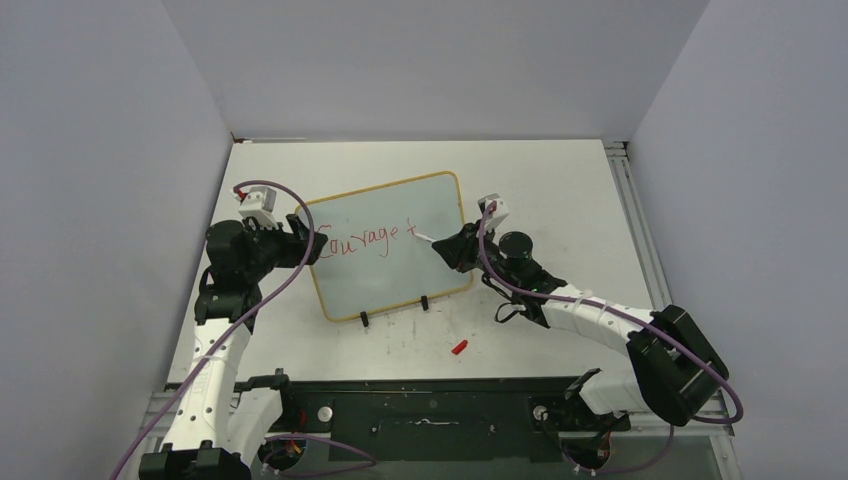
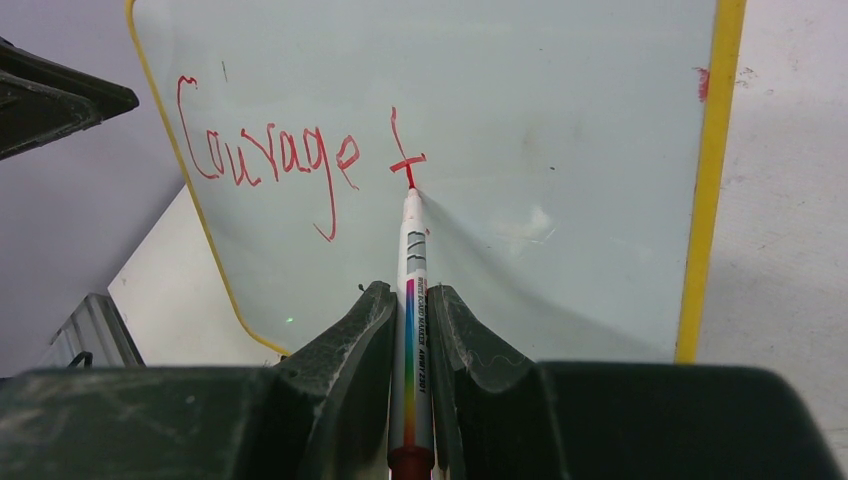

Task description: Write a sentence on the whiteboard

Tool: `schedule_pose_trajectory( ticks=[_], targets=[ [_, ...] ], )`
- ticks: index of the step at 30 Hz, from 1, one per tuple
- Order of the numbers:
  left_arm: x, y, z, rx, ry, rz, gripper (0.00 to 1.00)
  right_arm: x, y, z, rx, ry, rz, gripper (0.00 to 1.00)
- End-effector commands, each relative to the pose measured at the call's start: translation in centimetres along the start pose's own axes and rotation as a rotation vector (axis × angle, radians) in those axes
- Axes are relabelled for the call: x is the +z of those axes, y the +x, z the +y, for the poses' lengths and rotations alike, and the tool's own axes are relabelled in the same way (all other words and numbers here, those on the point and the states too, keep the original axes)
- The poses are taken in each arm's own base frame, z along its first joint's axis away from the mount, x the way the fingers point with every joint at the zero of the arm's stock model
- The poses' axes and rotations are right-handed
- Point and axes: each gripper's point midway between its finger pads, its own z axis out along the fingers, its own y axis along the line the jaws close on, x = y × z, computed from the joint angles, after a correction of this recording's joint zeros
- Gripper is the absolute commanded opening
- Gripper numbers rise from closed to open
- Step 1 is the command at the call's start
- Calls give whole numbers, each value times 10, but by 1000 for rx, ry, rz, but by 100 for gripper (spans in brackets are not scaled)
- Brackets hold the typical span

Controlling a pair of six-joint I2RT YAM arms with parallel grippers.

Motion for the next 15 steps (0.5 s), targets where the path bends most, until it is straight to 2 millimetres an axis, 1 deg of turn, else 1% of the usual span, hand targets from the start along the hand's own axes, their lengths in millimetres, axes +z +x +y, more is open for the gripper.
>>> schedule_pose_trajectory(
  ticks=[1,15],
  targets=[
    [-4,-25,-10,37,35,-75,70,-5,-9,1,-10,7,-33,5],
    [-5,-25,-11,37,41,-75,70,-11,3,-4,-26,44,9,5]
  ],
)
